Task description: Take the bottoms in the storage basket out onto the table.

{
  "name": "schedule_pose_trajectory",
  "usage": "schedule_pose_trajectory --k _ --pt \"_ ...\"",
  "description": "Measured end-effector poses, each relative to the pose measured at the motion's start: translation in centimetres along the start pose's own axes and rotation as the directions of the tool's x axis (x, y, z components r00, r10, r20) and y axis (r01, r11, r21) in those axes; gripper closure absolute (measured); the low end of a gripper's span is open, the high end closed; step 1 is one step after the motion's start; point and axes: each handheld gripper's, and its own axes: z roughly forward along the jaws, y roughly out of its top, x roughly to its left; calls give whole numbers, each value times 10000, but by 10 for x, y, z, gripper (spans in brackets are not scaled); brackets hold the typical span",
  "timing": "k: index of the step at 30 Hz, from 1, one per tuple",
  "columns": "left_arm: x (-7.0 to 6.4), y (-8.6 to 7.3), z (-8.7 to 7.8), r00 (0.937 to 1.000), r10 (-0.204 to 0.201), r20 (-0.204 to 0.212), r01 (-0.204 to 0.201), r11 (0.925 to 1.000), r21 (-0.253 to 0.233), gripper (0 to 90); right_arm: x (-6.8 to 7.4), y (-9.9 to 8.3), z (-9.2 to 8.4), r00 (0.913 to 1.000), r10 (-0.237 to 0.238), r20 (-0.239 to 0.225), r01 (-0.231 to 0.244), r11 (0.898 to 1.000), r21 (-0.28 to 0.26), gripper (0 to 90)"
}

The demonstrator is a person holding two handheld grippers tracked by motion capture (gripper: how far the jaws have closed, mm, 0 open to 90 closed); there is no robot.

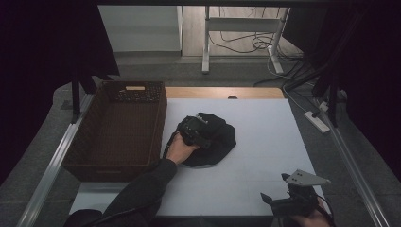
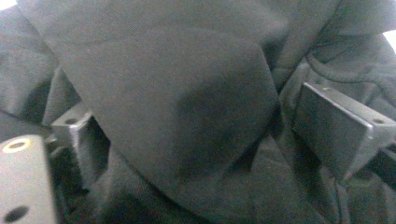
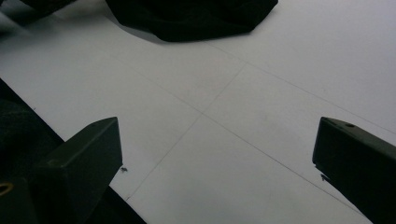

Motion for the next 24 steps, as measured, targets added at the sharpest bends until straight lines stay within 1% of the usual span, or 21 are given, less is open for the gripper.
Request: schedule_pose_trajectory --k 5,7,10,15,18,22,24 --pt "1 1 -3 9995 -230 230 234 9995 -198 51 0 0 0 10000 4 15 -4 10000 25 18" --pt "0 2 -4 9996 -167 211 174 9994 -289 22 0 0 0 10000 -7 25 7 10000 35 19" --pt "0 2 -6 9989 -193 421 210 9990 -390 2 0 0 0 10000 5 35 -5 10000 33 19" --pt "-3 3 -9 9985 243 496 -221 9987 -453 0 0 0 0 10000 9 43 -10 10000 39 19" --pt "-3 4 -11 9973 322 656 -293 9986 -439 0 0 0 0 10000 10 48 -10 10000 39 18" --pt "-6 5 -15 9943 384 999 -332 9980 -535 0 0 0 0 10000 3 50 -3 10000 42 19" --pt "-8 6 -18 9936 451 1039 -394 9976 -566 0 0 0 0 10000 5 48 -5 10000 42 19"
